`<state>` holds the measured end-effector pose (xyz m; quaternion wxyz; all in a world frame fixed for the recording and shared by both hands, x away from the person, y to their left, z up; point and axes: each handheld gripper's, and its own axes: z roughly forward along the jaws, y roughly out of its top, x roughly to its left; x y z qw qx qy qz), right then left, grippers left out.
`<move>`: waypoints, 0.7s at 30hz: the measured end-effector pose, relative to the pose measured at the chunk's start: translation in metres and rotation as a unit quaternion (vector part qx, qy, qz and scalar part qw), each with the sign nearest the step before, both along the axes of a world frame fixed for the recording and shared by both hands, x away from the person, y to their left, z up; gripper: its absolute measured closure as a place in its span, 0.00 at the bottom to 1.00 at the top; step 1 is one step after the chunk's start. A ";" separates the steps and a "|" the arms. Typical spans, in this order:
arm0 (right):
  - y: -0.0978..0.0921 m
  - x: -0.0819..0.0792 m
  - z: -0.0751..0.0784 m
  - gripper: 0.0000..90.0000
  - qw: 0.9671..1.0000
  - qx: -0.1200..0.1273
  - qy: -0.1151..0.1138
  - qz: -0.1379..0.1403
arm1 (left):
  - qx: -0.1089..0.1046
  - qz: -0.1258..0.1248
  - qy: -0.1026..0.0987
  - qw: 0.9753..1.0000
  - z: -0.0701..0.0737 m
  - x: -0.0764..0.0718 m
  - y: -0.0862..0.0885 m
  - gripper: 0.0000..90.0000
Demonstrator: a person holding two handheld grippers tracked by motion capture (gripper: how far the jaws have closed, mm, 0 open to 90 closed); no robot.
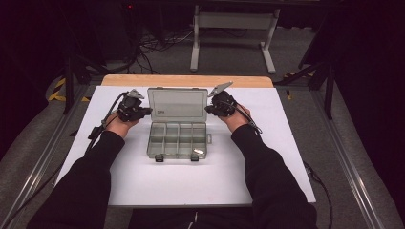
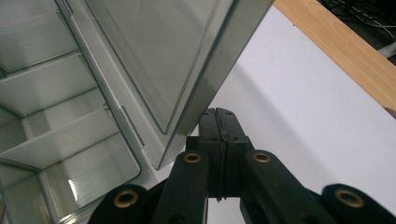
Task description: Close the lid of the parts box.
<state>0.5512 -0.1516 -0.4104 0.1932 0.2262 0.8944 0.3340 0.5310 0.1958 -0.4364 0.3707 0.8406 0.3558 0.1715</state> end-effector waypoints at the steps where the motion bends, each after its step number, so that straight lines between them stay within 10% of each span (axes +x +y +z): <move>1: 0.000 -0.001 0.001 1.00 1.000 0.000 -0.001 0.002 | 0.000 0.000 0.000 1.000 0.000 0.000 0.000 1.00; 21: -0.003 -0.015 0.004 1.00 1.000 0.008 0.003 0.020 | 0.008 -0.021 0.000 1.000 0.004 -0.013 0.003 1.00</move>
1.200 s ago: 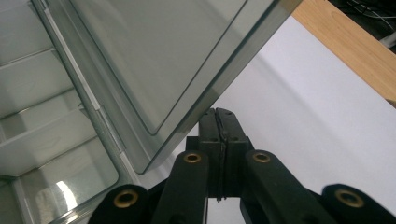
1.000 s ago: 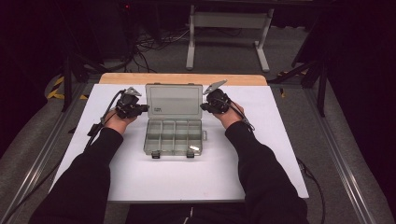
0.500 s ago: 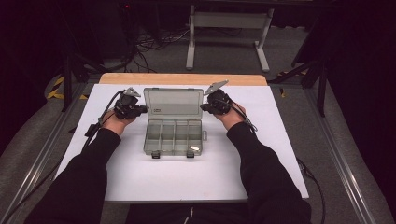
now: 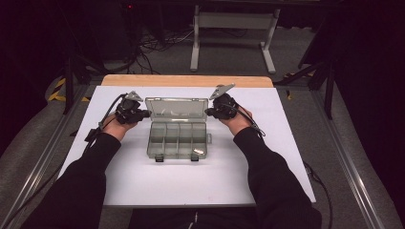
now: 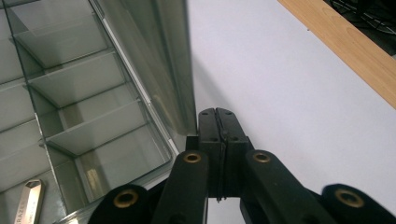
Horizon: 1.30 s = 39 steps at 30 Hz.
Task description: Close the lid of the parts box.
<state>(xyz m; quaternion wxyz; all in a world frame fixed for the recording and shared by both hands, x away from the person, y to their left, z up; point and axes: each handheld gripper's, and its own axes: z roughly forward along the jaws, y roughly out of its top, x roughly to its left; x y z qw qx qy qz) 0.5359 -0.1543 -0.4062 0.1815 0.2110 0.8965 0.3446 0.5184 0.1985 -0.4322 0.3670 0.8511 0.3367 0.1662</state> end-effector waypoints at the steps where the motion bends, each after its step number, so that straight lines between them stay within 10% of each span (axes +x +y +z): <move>1: 0.000 0.000 0.000 1.00 1.000 0.000 0.000 0.001 | -0.003 0.000 0.001 1.000 0.000 -0.001 0.000 1.00; 39: 0.000 -0.032 0.011 1.00 0.999 0.006 0.009 0.039 | 0.000 -0.045 0.018 0.999 0.012 -0.022 0.004 0.99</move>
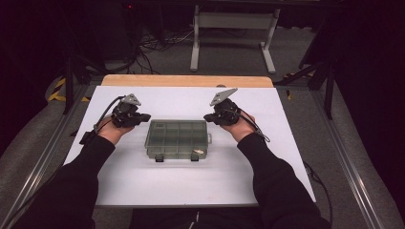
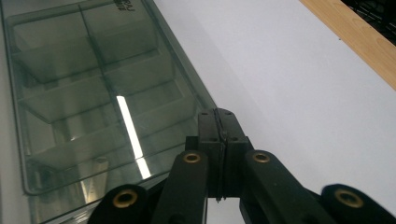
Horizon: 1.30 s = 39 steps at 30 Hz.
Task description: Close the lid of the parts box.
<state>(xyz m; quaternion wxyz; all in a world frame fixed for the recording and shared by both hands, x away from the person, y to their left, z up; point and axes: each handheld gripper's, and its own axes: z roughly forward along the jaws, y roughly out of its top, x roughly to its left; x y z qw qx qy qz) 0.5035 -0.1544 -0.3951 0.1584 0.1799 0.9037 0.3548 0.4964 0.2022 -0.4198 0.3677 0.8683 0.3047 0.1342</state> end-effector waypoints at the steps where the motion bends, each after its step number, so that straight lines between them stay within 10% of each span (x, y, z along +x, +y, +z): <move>1: 0.001 -0.001 0.001 1.00 1.000 0.000 0.000 0.002 | -0.002 -0.007 0.005 1.000 0.001 -0.001 0.001 0.99; 39: 0.025 -0.051 -0.004 1.00 0.994 -0.046 0.056 0.081 | 0.017 -0.098 0.057 0.993 0.011 -0.050 -0.010 0.99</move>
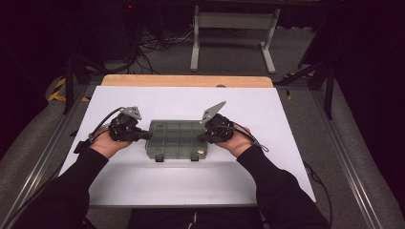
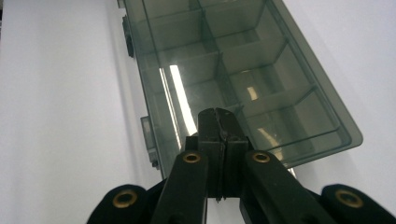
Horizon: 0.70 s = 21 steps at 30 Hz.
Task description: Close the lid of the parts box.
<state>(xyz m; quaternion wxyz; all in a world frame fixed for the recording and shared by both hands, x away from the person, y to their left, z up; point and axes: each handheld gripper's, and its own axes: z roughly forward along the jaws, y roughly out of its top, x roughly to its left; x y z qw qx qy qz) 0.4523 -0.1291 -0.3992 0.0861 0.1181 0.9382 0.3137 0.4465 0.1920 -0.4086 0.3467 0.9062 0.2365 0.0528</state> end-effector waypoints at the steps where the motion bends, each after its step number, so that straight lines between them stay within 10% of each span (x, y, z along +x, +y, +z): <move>1: 0.000 -0.001 0.000 1.00 1.000 0.000 0.002 0.000 | 0.001 -0.001 0.002 1.000 0.000 -0.001 0.000 0.99; 21: 0.000 -0.006 -0.008 1.00 1.000 -0.017 0.010 0.005 | 0.018 -0.021 0.023 0.999 -0.008 0.000 -0.007 0.99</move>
